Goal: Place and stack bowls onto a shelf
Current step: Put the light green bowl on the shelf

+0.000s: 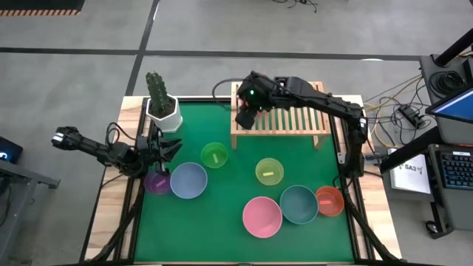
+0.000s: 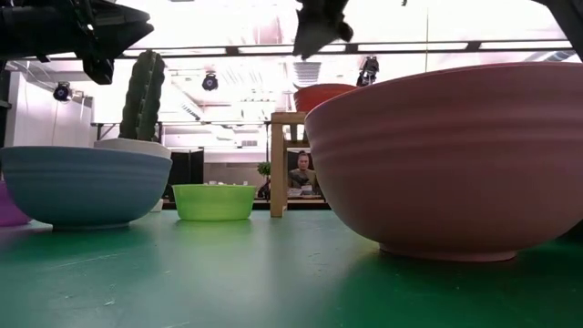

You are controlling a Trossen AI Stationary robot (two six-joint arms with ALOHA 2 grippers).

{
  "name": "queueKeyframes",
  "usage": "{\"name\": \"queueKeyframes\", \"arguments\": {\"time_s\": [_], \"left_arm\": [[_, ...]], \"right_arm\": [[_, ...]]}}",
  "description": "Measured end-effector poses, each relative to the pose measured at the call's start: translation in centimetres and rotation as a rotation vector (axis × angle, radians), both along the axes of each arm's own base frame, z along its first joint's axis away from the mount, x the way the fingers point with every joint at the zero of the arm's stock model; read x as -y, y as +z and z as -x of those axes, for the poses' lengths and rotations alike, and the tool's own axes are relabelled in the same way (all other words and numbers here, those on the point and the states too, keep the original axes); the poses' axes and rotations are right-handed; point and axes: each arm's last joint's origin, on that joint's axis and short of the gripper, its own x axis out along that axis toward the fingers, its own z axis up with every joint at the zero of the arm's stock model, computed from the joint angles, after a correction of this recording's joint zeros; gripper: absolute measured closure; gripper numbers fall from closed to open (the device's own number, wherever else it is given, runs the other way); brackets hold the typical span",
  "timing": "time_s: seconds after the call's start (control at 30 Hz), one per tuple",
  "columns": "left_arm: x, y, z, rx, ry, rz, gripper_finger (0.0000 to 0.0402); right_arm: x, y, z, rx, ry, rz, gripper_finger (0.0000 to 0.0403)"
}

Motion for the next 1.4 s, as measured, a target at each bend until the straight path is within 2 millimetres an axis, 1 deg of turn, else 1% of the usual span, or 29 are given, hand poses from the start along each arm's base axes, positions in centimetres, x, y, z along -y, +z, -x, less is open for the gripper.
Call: {"name": "queueKeyframes", "arguments": {"time_s": [0.17, 0.23, 0.37, 0.5, 0.57, 0.63, 0.73, 0.83, 0.93, 1.07, 1.17, 1.3, 1.4], "left_arm": [[0.0, 0.0, 0.0, 0.001, 0.001, 0.000, 0.0325], [0.0, 0.0, 0.0, 0.001, 0.001, 0.000, 0.0325], [0.0, 0.0, 0.0, 0.001, 0.001, 0.001, 0.0325], [0.0, 0.0, 0.0, 0.000, 0.001, 0.000, 0.0325], [0.0, 0.0, 0.0, 0.000, 0.001, 0.000, 0.0325], [0.0, 0.0, 0.0, 0.001, 0.001, 0.001, 0.0325], [0.0, 0.0, 0.0, 0.001, 0.001, 0.001, 0.0325], [0.0, 0.0, 0.0, 0.002, 0.001, 0.001, 0.0325], [0.0, 0.0, 0.0, 0.002, 0.001, 0.001, 0.0325], [0.0, 0.0, 0.0, 0.002, 0.001, 0.001, 0.0325], [0.0, 0.0, 0.0, 0.002, 0.001, 0.001, 0.0325], [0.0, 0.0, 0.0, 0.002, 0.001, 0.001, 0.0325], [0.0, 0.0, 0.0, 0.002, 0.001, 0.001, 0.0325]], "right_arm": [[-4.4, -0.9, -1.2, -0.024, 0.137, 0.013, 0.0279], [-6.1, -1.2, -1.8, -0.009, 0.182, 0.017, 0.0283], [-8.8, -1.6, -2.8, 0.028, 0.245, 0.018, 0.0290], [-10.3, -1.5, -3.5, 0.091, 0.278, -0.004, 0.0293], [-10.7, -1.8, -3.8, 0.091, 0.349, -0.019, 0.0292], [-11.3, -2.2, -4.1, 0.065, 0.460, -0.013, 0.0289], [-12.8, -3.9, -4.9, -0.010, 0.644, 0.047, 0.0282], [-14.1, -6.1, -6.3, -0.078, 0.726, 0.114, 0.0274], [-14.4, -8.6, -7.7, -0.149, 0.750, 0.163, 0.0266], [-14.1, -11.8, -9.2, -0.224, 0.738, 0.153, 0.0255], [-13.6, -13.9, -10.0, -0.275, 0.710, 0.160, 0.0250], [-12.2, -16.7, -11.1, -0.337, 0.675, 0.154, 0.0248], [-11.3, -18.4, -11.8, -0.362, 0.657, 0.146, 0.0251]]}}
